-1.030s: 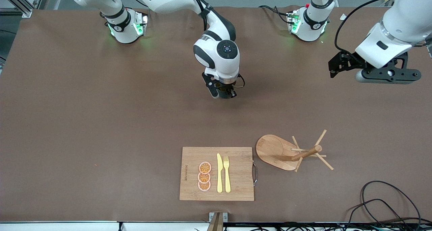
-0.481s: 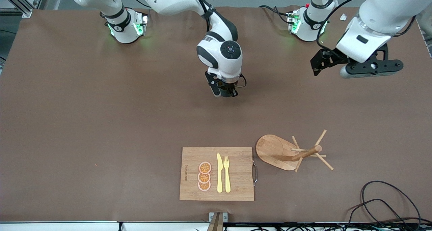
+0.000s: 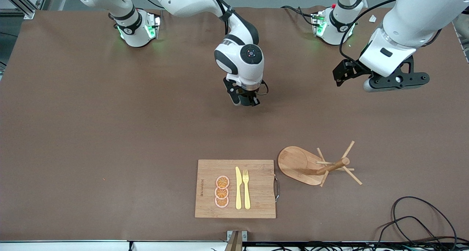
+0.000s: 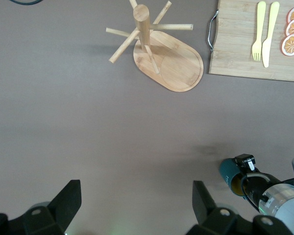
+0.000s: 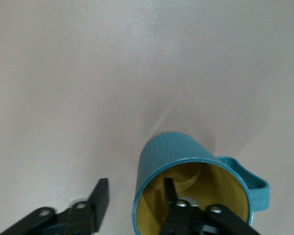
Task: Pass cup and hang on rack
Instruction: 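Lower the mug with the right gripper while the left gripper approaches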
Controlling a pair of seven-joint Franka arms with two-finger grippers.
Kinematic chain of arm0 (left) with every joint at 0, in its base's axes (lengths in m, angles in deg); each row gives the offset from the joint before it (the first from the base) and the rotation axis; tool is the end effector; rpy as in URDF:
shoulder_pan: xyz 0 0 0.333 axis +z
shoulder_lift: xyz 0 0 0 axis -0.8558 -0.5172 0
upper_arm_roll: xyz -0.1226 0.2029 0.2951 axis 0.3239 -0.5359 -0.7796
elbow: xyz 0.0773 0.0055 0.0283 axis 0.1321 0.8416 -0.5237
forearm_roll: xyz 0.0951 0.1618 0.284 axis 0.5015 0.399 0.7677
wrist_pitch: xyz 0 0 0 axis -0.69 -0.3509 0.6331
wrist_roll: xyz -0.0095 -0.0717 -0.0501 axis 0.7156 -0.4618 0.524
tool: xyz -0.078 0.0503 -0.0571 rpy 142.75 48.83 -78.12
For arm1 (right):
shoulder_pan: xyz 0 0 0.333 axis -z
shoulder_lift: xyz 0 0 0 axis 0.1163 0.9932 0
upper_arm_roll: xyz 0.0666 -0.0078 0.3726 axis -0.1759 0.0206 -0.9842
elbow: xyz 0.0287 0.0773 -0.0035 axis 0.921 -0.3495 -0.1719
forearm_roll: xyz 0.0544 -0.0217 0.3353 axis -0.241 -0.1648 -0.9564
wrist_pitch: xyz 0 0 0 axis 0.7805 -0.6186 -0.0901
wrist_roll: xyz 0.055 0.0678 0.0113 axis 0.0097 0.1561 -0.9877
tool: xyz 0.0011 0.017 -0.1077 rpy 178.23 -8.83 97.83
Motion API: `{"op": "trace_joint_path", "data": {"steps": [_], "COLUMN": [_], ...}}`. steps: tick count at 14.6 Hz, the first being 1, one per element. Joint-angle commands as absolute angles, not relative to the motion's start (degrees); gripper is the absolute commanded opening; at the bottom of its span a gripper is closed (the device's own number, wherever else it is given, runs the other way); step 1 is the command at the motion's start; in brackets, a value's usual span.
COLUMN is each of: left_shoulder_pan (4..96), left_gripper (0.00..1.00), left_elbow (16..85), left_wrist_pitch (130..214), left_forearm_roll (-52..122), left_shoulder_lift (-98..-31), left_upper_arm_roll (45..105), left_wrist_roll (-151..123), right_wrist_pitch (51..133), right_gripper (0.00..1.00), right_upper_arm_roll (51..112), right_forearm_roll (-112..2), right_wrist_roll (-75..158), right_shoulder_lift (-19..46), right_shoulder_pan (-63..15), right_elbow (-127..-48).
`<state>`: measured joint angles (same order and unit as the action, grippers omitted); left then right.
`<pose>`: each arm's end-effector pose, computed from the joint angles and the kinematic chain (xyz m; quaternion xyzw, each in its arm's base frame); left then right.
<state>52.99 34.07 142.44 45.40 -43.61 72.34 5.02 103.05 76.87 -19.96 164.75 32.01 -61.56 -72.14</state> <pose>0.4949 -0.1827 0.6865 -0.9994 -0.0330 0.0042 0.0017 0.4199 0.5866 0.3244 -0.8429 0.5380 0.0082 0.0082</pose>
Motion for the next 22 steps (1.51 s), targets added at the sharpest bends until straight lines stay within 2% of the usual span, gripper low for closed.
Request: {"op": "trace_joint_path", "data": {"steps": [1,4,6,10,13,16,22], "left_shoulder_pan": [53.05,52.62,49.73,43.4,40.23,35.58,25.29], "left_gripper": [1.0,1.0,1.0,1.0,1.0,1.0,1.0], "left_elbow": [33.07,33.07,33.15,33.07,33.07,33.07,33.07], "left_wrist_pitch": [142.13,142.13,142.13,142.3,144.5,145.03,145.82], "left_forearm_roll": [46.92,47.45,51.21,56.23,58.43,62.46,70.56], "left_shoulder_lift": [-43.78,-44.04,-45.18,-46.76,-48.17,-49.93,-55.46], "left_upper_arm_roll": [74.75,77.04,78.1,78.19,78.1,78.1,78.1], "left_wrist_roll": [6.24,10.45,13.88,18.01,21.44,25.66,39.71], "right_wrist_pitch": [102.82,101.94,98.36,89.75,81.75,77.35,69.43], "right_gripper": [1.0,1.0,1.0,1.0,1.0,1.0,1.0], "right_upper_arm_roll": [77.25,77.34,77.16,77.16,77.51,77.52,77.69], "right_forearm_roll": [-17.92,-18.79,-18.97,-20.2,-19.59,-19.58,-19.5], "right_wrist_roll": [165.26,164.91,162.55,153.16,137.03,122.31,97.1], "right_shoulder_lift": [31.81,31.46,30.68,24.62,18.39,10.65,3.17], "right_shoulder_pan": [-62.67,-60.92,-60.03,-56.43,-53.53,-47.3,-35.79], "right_elbow": [-71.23,-68.61,-67.89,-68.06,-69.55,-72.54,-73.6]}}
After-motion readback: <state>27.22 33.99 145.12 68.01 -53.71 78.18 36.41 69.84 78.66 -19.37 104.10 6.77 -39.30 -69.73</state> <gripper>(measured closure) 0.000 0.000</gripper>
